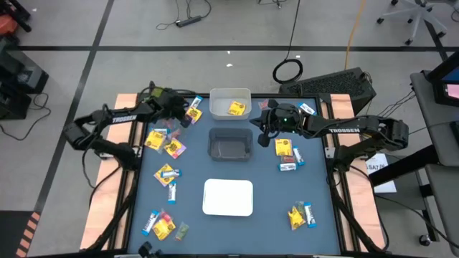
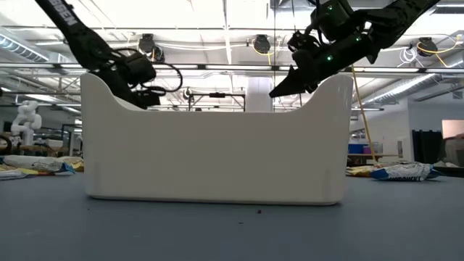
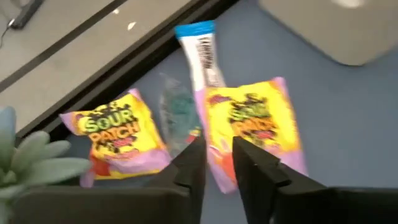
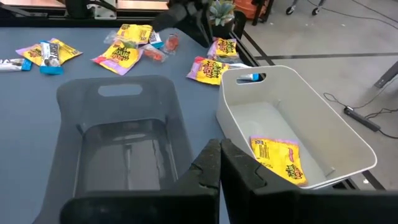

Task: Sort candy
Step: Put the green gummy candy into the white bin

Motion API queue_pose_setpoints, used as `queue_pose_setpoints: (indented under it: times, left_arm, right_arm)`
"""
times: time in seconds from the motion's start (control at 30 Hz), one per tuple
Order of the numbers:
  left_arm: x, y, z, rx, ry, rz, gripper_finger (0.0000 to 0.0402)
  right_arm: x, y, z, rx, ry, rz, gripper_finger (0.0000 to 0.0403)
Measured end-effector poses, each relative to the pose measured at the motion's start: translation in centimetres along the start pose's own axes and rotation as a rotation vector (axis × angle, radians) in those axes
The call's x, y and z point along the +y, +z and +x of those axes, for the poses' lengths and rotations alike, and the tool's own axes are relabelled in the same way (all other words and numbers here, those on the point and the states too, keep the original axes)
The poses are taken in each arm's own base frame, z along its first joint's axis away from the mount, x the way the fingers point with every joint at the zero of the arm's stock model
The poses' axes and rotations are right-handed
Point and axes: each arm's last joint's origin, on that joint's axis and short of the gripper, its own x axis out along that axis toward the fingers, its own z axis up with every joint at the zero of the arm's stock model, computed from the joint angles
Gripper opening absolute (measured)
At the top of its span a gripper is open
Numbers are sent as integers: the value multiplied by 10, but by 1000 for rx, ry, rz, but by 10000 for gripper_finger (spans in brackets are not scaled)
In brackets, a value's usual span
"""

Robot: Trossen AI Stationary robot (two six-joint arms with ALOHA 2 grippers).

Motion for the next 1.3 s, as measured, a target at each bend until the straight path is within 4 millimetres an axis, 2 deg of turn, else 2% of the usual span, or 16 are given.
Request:
queue_pose_setpoints:
  times: [0.2, 0.4, 0.63, 0.9, 1.03, 1.3]
  left_arm:
    - [9, 8, 21, 94, 19, 4, 132]
    - [10, 15, 33, 134, 35, 29, 137]
    - [10, 11, 41, 166, 47, 38, 137]
    - [14, 10, 41, 183, 130, 37, 135]
    - [16, 6, 40, 217, 134, 35, 108]
    - [17, 6, 40, 224, 126, 72, 8]
  right_arm:
    - [0, 0, 0, -1, 0, 1, 0]
    - [0, 0, 0, -5, -1, 1, 0]
    - [0, 0, 0, -5, -1, 6, 0]
    - [0, 0, 0, -4, -1, 2, 0]
    - [0, 0, 0, -4, -1, 1, 0]
    - [0, 0, 0, -3, -1, -17, 0]
